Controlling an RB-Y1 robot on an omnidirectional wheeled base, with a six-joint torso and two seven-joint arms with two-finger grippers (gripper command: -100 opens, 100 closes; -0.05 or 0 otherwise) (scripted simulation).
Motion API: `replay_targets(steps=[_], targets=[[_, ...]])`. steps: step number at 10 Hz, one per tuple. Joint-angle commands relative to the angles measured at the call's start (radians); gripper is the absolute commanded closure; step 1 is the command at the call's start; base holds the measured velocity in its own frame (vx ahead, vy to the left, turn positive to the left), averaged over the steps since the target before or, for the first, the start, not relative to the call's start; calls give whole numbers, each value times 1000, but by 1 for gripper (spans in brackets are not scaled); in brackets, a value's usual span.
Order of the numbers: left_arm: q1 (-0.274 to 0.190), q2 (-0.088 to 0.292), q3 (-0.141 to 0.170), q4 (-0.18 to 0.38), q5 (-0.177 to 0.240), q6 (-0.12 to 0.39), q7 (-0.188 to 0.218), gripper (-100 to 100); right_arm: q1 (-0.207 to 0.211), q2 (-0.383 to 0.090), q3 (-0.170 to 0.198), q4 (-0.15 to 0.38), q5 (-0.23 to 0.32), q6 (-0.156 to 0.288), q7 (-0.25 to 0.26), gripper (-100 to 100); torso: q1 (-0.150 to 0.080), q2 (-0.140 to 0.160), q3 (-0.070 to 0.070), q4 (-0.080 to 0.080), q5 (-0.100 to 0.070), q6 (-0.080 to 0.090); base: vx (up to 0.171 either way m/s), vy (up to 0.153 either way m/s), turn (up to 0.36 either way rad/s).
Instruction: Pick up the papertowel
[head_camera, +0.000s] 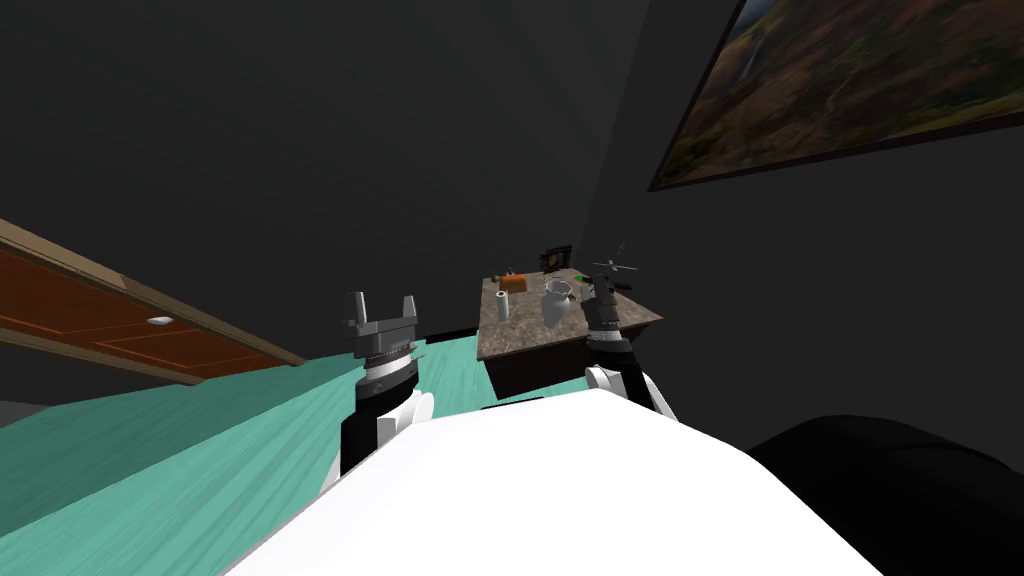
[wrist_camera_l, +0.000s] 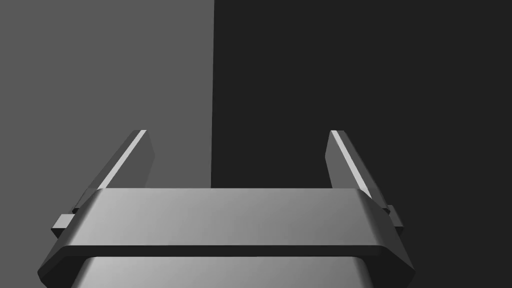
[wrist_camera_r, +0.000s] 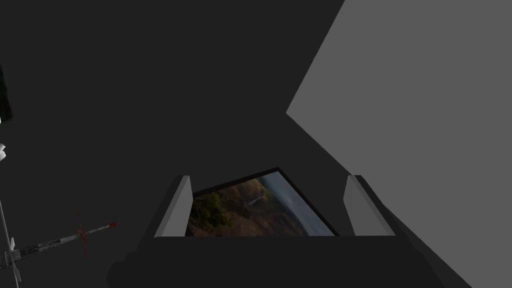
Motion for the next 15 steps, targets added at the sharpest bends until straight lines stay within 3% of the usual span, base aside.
replay_targets(steps=[1,5,9,10,12,13,15], targets=[[0,0,0,0,0,0,0,0,-25,-36,-31,34,22,-2,20,-100,0,0,0,0,0,0,-46,75,77],[0,0,0,0,0,0,0,0,-83,-80,-104,120,72,-8,70,-100,10,4,3,1,2,0,-64,149,58],[0,0,0,0,0,0,0,0,-157,-119,-203,241,138,-15,145,-100,12,2,1,1,3,0,-37,191,59],[0,0,0,0,0,0,0,0,-157,-119,-203,251,138,-15,145,-100,14,2,1,0,3,0,-21,146,5],[0,0,0,0,0,0,0,0,-197,-138,-258,315,174,-20,191,-100,8,2,1,0,2,0,-27,141,51],[0,0,0,0,0,0,0,0,-197,-138,-258,331,174,-20,191,-100,10,2,1,0,2,0,-8,146,7],[0,0,0,0,0,0,0,0,-236,-158,-314,399,210,-26,240,-100,10,1,1,0,2,0,7,178,37]])
